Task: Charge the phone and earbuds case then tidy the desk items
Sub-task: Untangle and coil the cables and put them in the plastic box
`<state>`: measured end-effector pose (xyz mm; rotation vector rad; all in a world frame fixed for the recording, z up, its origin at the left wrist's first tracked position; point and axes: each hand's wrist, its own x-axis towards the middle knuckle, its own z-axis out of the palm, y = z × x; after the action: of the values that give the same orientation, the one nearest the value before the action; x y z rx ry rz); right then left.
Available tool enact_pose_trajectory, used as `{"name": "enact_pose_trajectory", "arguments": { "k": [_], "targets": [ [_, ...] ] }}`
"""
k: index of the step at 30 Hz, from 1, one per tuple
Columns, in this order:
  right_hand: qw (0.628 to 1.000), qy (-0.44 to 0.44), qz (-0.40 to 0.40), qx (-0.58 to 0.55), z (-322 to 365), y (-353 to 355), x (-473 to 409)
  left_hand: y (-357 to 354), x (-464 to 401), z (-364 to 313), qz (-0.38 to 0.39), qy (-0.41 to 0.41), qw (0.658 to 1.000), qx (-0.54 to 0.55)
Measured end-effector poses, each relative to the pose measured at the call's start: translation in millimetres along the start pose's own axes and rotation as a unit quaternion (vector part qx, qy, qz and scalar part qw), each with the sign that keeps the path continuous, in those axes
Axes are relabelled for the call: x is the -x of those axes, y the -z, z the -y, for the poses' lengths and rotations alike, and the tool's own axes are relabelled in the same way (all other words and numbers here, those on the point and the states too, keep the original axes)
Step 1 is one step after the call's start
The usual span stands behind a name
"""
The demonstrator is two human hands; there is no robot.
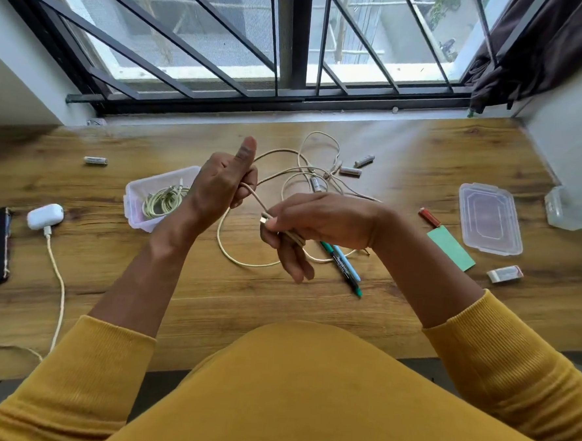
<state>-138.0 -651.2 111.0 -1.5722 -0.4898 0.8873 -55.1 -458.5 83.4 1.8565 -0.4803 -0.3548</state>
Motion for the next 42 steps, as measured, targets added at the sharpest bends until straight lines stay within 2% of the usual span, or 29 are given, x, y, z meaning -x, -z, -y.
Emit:
{"name": "enact_pose_trajectory", "arguments": {
  "k": [4, 7, 9, 13, 18, 21, 24, 27, 34, 37, 42],
  "targets": [
    [0.989, -0.09, -0.086, 0.079, -7.2, -4.7, -7.6, 0.9, 1.9, -2.1, 0.016, -0.041, 0.999, -0.002],
    [0.974, -0.094, -0.184, 0.093, -12.0, -5.7, -12.5, 0.5, 5.2, -4.3, 0.038, -0.071, 0.997, -0.007],
    [0.967, -0.077, -0.231, 0.076, -13.9, -3.6, -13.7, -1.6, 8.6, -6.5, 0.044, -0.073, 0.996, 0.008],
    [0.955, 0.003, -0.295, -0.029, -10.2, -3.3, -14.0, -12.2, 16.7, -6.1, 0.047, -0.054, 0.996, 0.055],
    [0.939, 0.077, -0.327, -0.078, -5.4, -3.7, -13.8, -20.5, 22.4, -1.9, 0.022, -0.054, 0.995, 0.079],
    [0.918, 0.107, -0.346, -0.161, -13.7, 1.4, -17.0, -21.3, 24.1, 0.7, 0.004, -0.062, 0.996, 0.064],
    [0.894, 0.167, -0.331, -0.253, -11.9, 7.3, -16.2, -28.0, 27.7, 5.0, 0.024, -0.049, 0.997, 0.06],
    [0.88, 0.2, -0.275, -0.331, -6.9, 9.8, -17.0, -36.0, 29.0, 7.9, 0.037, -0.027, 0.996, 0.081],
    [0.868, 0.236, -0.184, -0.395, -5.5, 12.8, -7.2, -31.6, 23.2, 17.5, 0.069, -0.005, 0.995, 0.073],
    [0.879, 0.225, -0.157, -0.39, -3.2, 13.1, -3.6, -31.2, 23.3, 22.4, 0.106, 0.002, 0.991, 0.077],
    [0.937, 0.162, -0.099, -0.293, 2.1, 11.3, 2.5, -19.6, 21.5, 21.3, 0.159, 0.006, 0.986, 0.05]
  ]
}}
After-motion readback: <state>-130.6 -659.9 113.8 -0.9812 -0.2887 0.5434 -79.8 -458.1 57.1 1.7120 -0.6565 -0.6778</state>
